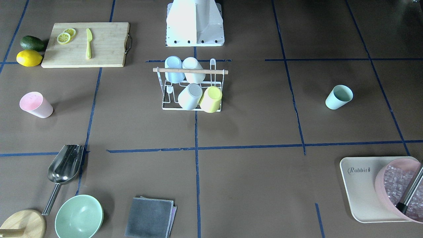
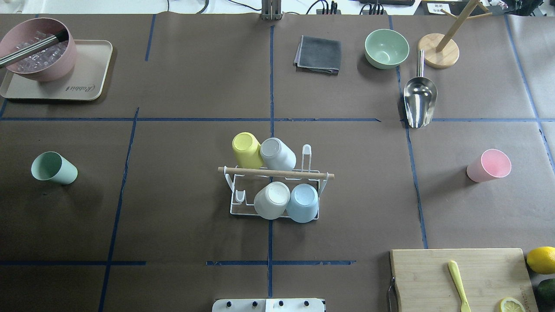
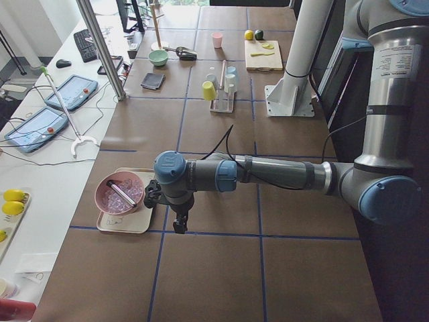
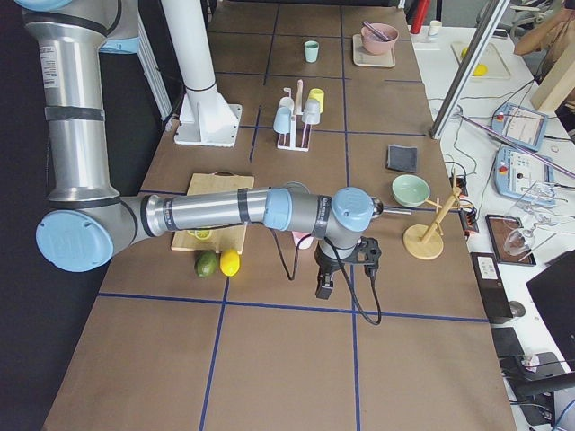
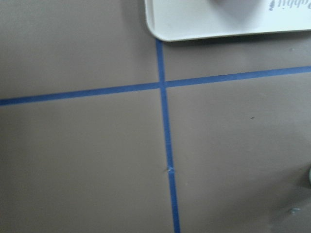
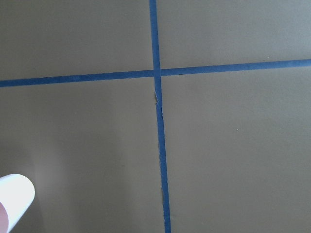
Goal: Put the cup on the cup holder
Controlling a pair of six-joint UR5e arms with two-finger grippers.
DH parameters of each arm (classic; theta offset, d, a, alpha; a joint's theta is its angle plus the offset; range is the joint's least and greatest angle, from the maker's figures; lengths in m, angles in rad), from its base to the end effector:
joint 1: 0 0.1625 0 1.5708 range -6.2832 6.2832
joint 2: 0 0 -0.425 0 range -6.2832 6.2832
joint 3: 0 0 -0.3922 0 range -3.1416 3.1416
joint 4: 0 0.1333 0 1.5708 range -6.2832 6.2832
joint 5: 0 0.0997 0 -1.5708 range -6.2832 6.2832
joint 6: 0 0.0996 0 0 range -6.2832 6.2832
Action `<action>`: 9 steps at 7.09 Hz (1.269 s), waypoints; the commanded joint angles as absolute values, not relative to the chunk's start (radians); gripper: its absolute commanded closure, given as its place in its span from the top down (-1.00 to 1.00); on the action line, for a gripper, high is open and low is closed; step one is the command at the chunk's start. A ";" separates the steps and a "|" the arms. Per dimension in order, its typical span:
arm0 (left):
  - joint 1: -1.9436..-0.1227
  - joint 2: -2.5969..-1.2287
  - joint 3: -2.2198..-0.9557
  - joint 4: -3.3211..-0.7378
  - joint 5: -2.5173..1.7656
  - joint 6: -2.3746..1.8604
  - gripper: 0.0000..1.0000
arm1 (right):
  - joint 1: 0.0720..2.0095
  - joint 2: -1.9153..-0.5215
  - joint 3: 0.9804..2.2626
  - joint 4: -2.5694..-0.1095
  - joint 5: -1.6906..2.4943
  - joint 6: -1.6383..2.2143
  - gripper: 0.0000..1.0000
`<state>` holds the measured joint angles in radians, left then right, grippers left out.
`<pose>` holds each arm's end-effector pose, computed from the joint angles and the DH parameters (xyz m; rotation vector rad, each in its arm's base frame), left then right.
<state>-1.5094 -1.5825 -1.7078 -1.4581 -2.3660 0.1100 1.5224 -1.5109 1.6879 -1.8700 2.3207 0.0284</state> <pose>-0.0317 -0.4979 0.5955 0.0535 0.7951 0.1766 0.0411 -0.5042 0.6022 -0.1451 -0.7439 0.0268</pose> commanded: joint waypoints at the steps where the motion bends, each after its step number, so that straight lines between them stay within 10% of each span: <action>1: -1.422 -1.632 -1.825 -1.302 -2.362 0.107 1.00 | 1.436 -1.381 1.678 -2.097 2.332 0.029 1.00; 9: -1.071 -1.956 -1.760 -0.910 -2.349 0.024 1.00 | 1.209 -1.143 1.323 -2.299 2.474 -0.049 1.00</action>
